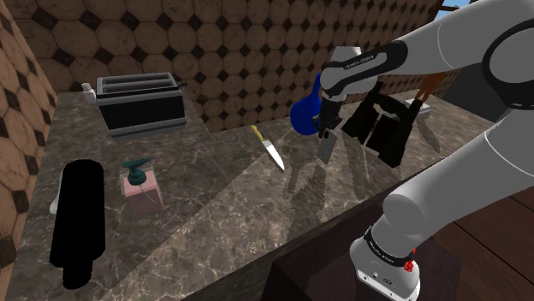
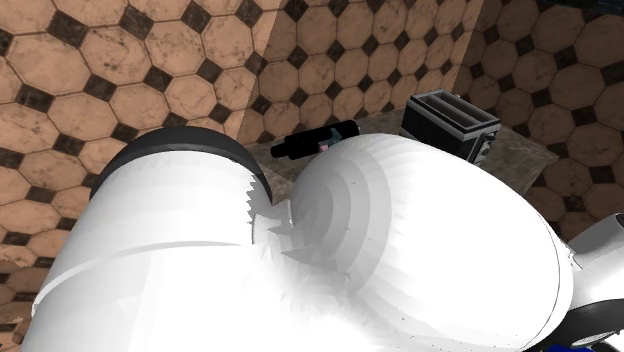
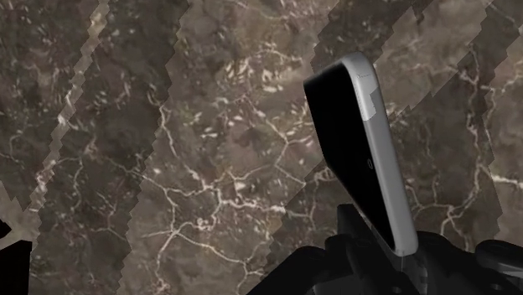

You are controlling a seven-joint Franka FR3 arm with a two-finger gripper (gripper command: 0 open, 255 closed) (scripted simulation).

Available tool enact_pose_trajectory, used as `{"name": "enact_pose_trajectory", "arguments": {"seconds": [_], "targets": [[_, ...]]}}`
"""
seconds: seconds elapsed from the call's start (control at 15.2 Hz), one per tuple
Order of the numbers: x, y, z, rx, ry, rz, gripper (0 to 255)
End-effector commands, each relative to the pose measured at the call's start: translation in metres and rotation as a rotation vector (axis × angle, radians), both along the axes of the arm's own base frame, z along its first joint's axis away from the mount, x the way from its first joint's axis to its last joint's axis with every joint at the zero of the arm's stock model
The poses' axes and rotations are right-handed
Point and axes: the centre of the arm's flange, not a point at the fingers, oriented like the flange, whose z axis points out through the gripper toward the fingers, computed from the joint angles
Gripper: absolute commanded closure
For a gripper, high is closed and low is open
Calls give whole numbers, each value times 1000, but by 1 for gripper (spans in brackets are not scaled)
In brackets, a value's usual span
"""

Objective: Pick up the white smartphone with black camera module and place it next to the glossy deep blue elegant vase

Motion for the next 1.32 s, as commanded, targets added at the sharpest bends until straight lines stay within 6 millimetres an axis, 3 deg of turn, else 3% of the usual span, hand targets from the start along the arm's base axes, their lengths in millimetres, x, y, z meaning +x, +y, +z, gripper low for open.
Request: {"name": "enact_pose_trajectory", "arguments": {"seconds": [0.0,0.07,0.13,0.46,0.73,1.25], "targets": [[0,0,0,0,0,0,255],[0,0,0,0,0,0,255],[0,0,0,0,0,0,0],[0,0,0,0,0,0,0],[3,-2,50,0,0,0,0],[3,-2,50,0,0,0,0]]}}
